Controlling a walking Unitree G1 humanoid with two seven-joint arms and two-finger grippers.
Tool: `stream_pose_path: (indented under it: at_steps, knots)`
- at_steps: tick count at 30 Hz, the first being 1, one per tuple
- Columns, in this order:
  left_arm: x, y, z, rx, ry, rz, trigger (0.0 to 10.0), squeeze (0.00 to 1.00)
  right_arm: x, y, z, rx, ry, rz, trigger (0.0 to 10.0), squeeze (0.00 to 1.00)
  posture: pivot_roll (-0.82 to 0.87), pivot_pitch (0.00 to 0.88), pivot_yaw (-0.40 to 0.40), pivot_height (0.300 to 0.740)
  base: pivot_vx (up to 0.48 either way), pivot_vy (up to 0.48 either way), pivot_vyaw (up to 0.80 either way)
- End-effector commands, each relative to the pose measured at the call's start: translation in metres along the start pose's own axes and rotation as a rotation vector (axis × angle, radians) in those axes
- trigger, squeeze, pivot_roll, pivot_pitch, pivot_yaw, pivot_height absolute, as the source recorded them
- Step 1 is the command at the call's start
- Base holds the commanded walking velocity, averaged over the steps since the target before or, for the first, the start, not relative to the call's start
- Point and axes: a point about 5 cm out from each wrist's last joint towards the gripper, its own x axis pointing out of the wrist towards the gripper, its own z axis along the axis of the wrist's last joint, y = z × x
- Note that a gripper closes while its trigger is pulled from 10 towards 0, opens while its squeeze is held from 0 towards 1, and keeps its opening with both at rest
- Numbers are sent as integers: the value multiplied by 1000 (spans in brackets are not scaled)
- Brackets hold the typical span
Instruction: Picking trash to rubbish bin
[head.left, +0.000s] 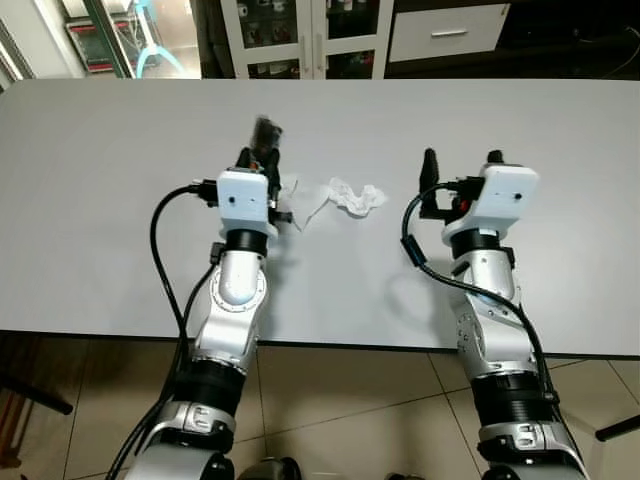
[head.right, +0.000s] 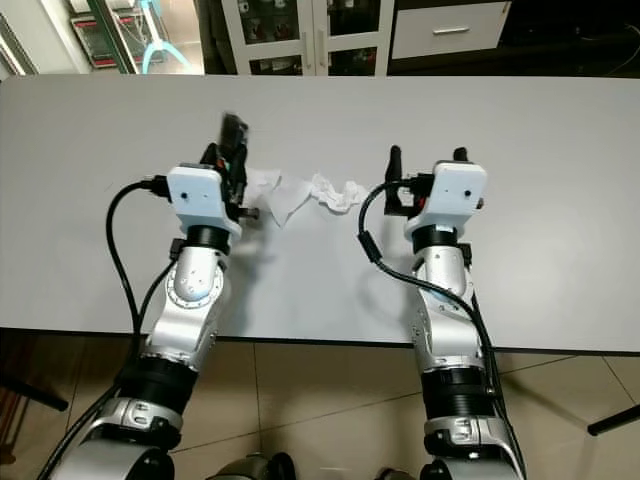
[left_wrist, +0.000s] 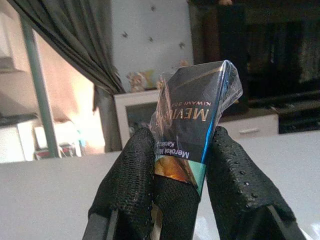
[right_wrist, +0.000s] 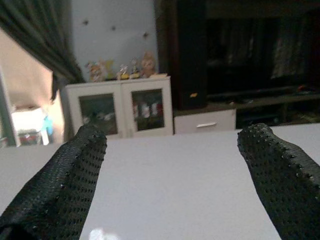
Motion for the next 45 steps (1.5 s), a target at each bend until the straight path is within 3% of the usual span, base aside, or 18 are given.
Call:
stream_pose_path:
  at_steps: [1, 16, 28, 41, 45]
  knots:
    - [4, 4, 3, 16, -28, 20, 10000, 0, 1, -1, 1, -14, -22, -17, 10000, 0, -60, 52, 72, 740, 0, 0, 0]
    - [1, 1, -3, 27, -18, 7, 10000, 0, 3, -3, -2, -26, -27, -35, 10000, 0, -63, 40, 64, 740, 0, 0, 0]
    - [-7, 8, -15, 38, 18, 24, 10000, 0, 3, -5, -11, -40, 4, -46, 10000, 0, -73, 0, 64, 740, 0, 0, 0]
    - [-8, 29, -26, 89, 57, 55, 10000, 0, 2, -16, -20, -68, 34, -62, 10000, 0, -78, 0, 62, 740, 0, 0, 0]
    - [-3, 30, -33, 15, 134, 3, 10000, 0, 2, -13, -25, -49, 74, -7, 10000, 0, -81, 0, 62, 740, 0, 0, 0]
